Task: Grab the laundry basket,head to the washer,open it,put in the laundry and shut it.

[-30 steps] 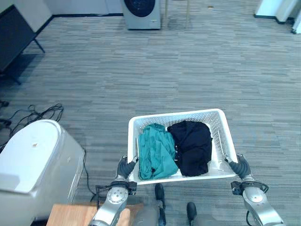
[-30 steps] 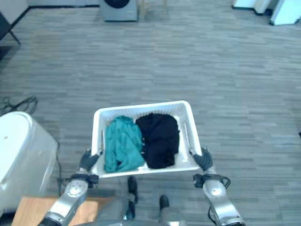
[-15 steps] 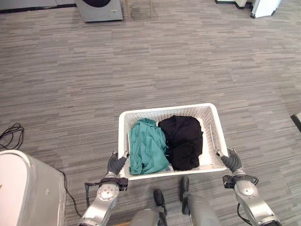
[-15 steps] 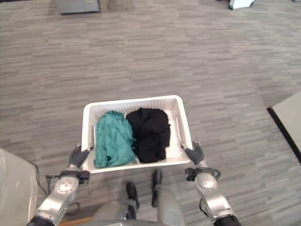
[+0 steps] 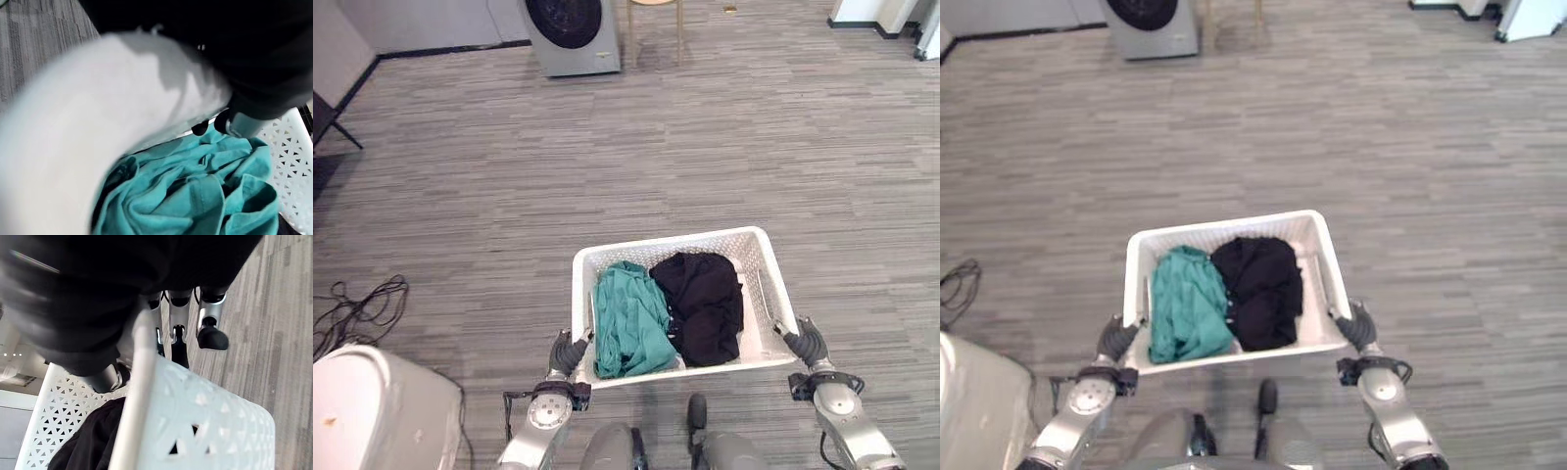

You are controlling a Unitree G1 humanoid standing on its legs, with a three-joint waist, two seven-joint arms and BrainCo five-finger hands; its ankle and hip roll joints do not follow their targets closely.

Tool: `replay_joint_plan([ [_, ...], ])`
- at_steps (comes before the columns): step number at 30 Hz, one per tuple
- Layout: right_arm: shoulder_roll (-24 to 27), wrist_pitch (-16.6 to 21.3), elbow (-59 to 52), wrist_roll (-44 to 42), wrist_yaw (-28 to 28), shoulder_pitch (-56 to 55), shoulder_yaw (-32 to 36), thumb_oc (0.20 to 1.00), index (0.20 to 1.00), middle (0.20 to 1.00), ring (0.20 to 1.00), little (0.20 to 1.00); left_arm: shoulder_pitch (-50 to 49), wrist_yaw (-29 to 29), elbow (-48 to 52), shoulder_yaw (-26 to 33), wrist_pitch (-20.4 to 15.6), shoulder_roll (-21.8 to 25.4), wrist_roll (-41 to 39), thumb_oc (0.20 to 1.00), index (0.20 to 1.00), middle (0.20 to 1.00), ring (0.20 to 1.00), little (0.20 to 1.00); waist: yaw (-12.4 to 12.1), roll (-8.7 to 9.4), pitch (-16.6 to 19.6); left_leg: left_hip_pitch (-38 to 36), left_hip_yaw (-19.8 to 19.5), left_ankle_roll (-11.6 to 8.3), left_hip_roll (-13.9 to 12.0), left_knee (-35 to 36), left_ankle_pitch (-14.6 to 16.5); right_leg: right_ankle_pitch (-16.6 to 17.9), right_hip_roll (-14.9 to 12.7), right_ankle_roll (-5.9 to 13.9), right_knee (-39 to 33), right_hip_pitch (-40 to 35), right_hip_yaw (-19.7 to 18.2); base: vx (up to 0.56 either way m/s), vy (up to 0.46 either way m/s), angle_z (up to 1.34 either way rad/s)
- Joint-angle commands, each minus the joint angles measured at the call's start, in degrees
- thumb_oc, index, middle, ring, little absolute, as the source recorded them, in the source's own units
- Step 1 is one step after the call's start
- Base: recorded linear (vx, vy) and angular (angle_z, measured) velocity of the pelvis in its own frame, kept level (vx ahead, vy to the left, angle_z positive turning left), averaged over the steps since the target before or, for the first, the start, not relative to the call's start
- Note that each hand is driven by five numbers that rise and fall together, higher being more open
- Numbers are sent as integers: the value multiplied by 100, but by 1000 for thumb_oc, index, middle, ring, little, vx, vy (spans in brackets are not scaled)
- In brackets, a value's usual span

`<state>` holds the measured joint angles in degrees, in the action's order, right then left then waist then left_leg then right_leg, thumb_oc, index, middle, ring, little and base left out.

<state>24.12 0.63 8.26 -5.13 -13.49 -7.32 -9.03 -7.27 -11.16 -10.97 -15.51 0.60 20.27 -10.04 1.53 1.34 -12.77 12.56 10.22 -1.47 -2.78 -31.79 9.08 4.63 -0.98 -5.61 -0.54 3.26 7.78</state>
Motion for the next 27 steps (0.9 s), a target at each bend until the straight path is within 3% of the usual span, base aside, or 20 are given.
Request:
replay_joint_plan([
  [1, 9, 756, -697, -680, 407, 99, 178, 200, 200, 200, 200, 200, 267, 409, 670, -1, -570, -64, -255, 200, 200, 200, 200, 200, 40, 53, 111, -333, 47, 157, 227, 1402, -225, -702, -158, 922, -44, -222, 60, 267, -6, -7],
  [4, -36, 755, -641, -637, 391, 88, 182, 200, 200, 200, 200, 200, 197, 437, 677, 41, -566, -75, -209, 200, 200, 200, 200, 200, -102, -69, 101, -21, -5, 15, 375, 2358, -973, -824, 58, 922, -149, -552, -66, 259, 1, -21],
  [5, -37, 756, -641, -635, 391, 86, 183, 200, 200, 200, 200, 200, 195, 437, 677, 39, -565, -75, -208, 200, 200, 200, 200, 200, -106, -60, 98, -52, -1, 13, 387, 2404, -995, -824, 49, 923, -158, -565, -70, 337, 33, -15],
  [6, -77, 755, -607, -606, 365, 94, 175, 200, 200, 200, 200, 200, 181, 429, 713, 79, -562, -88, -187, 200, 200, 200, 200, 200, -204, -125, 83, 151, 29, -57, 371, 2793, -1292, -963, 155, 892, -170, -792, -164, 375, 49, -27],
  [9, -110, 741, -565, -566, 329, 124, 173, 200, 200, 200, 200, 200, 186, 429, 727, 90, -555, -88, -176, 200, 200, 200, 200, 200, -282, -143, 108, 228, 269, -88, 283, 3081, -1531, -1178, 209, 869, -134, -1084, -298, 438, 100, -35],
  [12, -167, 727, -549, -493, 374, 126, 125, 200, 200, 200, 200, 200, 119, 440, 709, 128, -544, -94, -151, 200, 200, 200, 200, 200, -359, -146, 252, 81, 286, 13, 233, 3115, -1524, -1340, 176, 914, -137, -1352, -391, 337, 111, -36],
  [14, -283, 706, -560, -402, 475, 123, 53, 200, 200, 200, 200, 200, 98, 473, 680, 117, -519, -45, -160, 200, 200, 200, 200, 200, -392, 17, 420, -62, 362, 192, 293, 2944, -1308, -1483, -82, 1078, 369, -1381, -439, 506, 200, -57],
  [15, -283, 705, -560, -401, 475, 125, 52, 200, 200, 200, 200, 200, 98, 473, 681, 119, -519, -44, -161, 200, 200, 200, 200, 200, -407, 8, 432, -45, 373, 189, 274, 2947, -1320, -1469, -68, 1073, 374, -1354, -457, 256, 128, -14],
  [16, -333, 697, -567, -396, 530, 147, 29, 200, 200, 200, 200, 200, 91, 480, 691, 114, -503, -4, -162, 200, 200, 200, 200, 200, -407, 59, 427, -147, 400, 252, 316, 2927, -1224, -1402, -153, 1179, 813, -1227, -463, 289, 129, -17],
  [17, -381, 680, -535, -358, 554, 185, -13, 200, 200, 200, 200, 200, 108, 468, 676, 128, -486, 71, -184, 200, 200, 200, 200, 200, -382, 106, 404, -365, 459, 352, 350, 2915, -1066, -1094, -220, 1367, 1582, -826, -494, 383, 163, -41],
  [19, -433, 679, -513, -381, 604, 251, -82, 200, 200, 200, 200, 200, 142, 435, 660, 166, -488, 135, -171, 200, 200, 200, 200, 200, -286, 65, 306, -769, 541, 403, 319, 3067, -911, -844, -182, 1394, 2002, -172, -455, 334, 120, -38],
  [22, -439, 677, -534, -468, 639, 238, -90, 200, 200, 200, 200, 200, 64, 456, 699, 195, -501, 217, -169, 200, 200, 200, 200, 200, -173, -12, 219, -1280, 511, 372, 315, 3256, -664, -945, -88, 1309, 1644, 439, -137, 359, 77, 11],
  [24, -440, 673, -538, -516, 627, 218, -84, 200, 200, 200, 200, 200, 54, 458, 725, 240, -497, 221, -168, 200, 200, 200, 200, 200, -83, -1, 146, -1502, 541, 357, 325, 3263, -555, -760, -142, 1262, 1050, 592, 262, 337, -28, -18],
  [26, -450, 679, -513, -532, 613, 217, -71, 200, 200, 200, 200, 200, 67, 444, 703, 269, -502, 212, -146, 200, 200, 200, 200, 200, -55, -15, 133, -1728, 468, 293, 313, 3302, -373, -736, -151, 1340, 743, 682, 422, 380, -41, 12],
  [27, -461, 668, -524, -524, 627, 167, -24, 200, 200, 200, 200, 200, 68, 475, 682, 307, -526, 194, -94, 200, 200, 200, 200, 200, -16, 0, 138, -1955, 426, 218, 298, 3302, -195, -572, -198, 1394, 238, 768, 680, 380, -104, 38],
])
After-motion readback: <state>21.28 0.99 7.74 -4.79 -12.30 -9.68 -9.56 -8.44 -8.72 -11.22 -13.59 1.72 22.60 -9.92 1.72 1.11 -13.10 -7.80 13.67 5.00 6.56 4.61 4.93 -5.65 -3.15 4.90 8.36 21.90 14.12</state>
